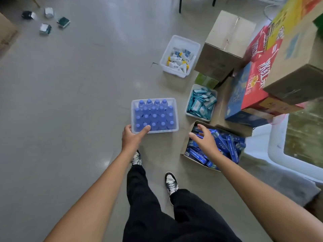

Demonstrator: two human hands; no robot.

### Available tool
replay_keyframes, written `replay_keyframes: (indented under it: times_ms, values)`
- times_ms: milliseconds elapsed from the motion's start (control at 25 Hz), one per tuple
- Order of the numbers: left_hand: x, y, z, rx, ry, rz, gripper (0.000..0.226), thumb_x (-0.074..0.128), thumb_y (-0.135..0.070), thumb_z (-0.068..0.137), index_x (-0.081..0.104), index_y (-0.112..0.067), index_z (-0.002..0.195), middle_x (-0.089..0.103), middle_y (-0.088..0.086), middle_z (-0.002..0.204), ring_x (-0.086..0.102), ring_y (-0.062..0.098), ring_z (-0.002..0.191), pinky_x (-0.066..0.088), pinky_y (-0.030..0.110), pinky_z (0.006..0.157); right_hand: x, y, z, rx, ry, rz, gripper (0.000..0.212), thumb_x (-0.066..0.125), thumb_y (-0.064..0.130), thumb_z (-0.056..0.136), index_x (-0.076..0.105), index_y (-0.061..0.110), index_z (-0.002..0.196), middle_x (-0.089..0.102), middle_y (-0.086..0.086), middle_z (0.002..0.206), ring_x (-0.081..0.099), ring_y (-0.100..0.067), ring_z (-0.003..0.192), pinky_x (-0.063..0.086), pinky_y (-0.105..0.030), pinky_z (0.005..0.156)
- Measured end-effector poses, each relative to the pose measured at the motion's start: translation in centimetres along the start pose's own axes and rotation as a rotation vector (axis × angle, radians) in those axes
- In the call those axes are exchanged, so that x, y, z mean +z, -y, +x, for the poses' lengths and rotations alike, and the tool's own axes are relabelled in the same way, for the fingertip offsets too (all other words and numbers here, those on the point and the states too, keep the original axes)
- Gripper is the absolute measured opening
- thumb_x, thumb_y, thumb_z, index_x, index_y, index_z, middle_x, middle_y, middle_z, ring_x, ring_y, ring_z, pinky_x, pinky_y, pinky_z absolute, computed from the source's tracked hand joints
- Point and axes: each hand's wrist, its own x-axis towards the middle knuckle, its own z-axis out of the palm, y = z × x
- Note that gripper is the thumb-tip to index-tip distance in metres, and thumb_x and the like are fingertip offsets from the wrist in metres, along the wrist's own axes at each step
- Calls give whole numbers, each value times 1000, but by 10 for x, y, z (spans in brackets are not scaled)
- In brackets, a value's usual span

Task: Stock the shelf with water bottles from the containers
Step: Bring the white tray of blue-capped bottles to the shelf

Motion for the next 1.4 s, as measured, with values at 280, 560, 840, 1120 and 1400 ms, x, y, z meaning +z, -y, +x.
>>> replay_keyframes:
  times_ms: [280, 560, 840, 1120, 1400]
  values:
    - [-3, 2, 193, 9, 166, 327, 109, 80, -68, 69, 34, -15, 151, 40, 6, 154, 42, 26, 140, 39, 45, 114, 94, -4, 125, 271, -122, 4, 95, 73, 65, 77, 42, 17, 153, 46, -7, 152, 50, -26, 136, 42, -47, 114]
    - [59, -18, 331, 227, 394, 771, 114, 72, -82, 60, 37, -20, 149, 46, 5, 149, 47, 29, 136, 43, 50, 108, 195, -31, 201, 559, -227, 277, 88, 74, 51, 88, 33, 15, 157, 36, -10, 161, 39, -27, 145, 37, -44, 117]
    - [137, 1, 436, 354, 504, 999, 112, 79, -70, 68, 34, -11, 151, 42, 10, 153, 40, 30, 142, 38, 49, 113, 272, -90, 252, 880, -294, 568, 92, 79, 45, 86, 31, 9, 156, 40, -12, 156, 45, -25, 141, 36, -31, 108]
    - [190, 44, 555, 403, 619, 1152, 117, 68, -85, 61, 38, -8, 144, 47, 15, 146, 44, 34, 136, 38, 52, 112, 378, -110, 328, 972, -415, 843, 110, 86, 55, 69, 29, 12, 152, 46, 0, 147, 47, -22, 139, 40, -37, 113]
    - [228, 93, 642, 412, 777, 1257, 124, 58, -92, 62, 33, -8, 151, 44, 15, 150, 43, 35, 139, 38, 53, 112, 460, -129, 418, 1034, -591, 817, 117, 76, 90, 41, 40, 41, 141, 60, 12, 139, 62, -20, 122, 51, -45, 104]
